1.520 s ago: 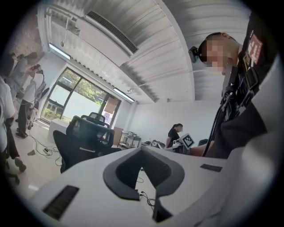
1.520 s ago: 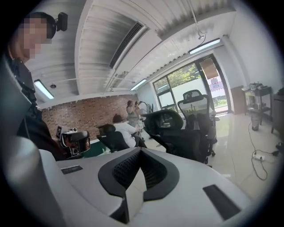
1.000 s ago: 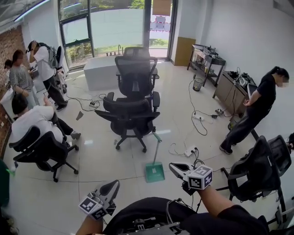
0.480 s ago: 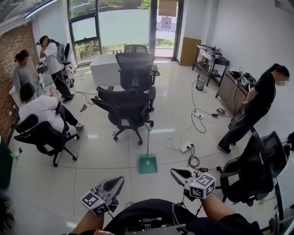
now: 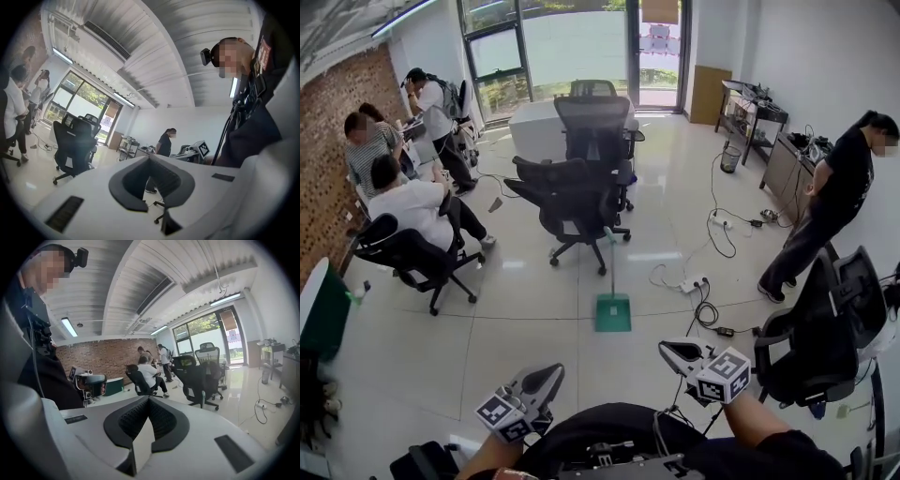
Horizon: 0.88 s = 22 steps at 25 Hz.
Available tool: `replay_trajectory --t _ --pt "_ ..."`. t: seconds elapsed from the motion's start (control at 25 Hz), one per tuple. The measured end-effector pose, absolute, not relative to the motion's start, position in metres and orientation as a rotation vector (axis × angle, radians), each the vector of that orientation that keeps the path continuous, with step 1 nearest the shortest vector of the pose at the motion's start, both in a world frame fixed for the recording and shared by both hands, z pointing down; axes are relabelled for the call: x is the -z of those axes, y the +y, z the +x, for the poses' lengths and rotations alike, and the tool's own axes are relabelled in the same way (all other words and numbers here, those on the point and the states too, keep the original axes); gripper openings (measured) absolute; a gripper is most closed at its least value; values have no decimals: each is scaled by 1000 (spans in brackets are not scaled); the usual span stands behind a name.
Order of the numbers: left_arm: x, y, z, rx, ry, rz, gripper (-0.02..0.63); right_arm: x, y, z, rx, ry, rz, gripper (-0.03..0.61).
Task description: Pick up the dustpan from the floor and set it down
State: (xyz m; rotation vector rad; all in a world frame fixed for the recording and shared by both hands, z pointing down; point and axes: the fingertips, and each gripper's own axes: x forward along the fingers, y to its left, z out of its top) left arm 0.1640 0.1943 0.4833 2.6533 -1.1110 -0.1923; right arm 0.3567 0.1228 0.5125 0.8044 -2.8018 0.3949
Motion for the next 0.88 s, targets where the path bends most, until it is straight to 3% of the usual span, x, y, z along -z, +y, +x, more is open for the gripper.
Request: replay_trajectory --t 0.24,0.6,0.88 --pt "-448 323 90 231 -1133 2688 15 -465 245 281 -315 -2806 795 15" --pt "-494 522 -79 179 -1059 2692 15 -492 439 117 -491 -2807 919 15" --pt "-484 575 -112 227 -1030 2713 15 -474 499 89 -480 -2811 954 15"
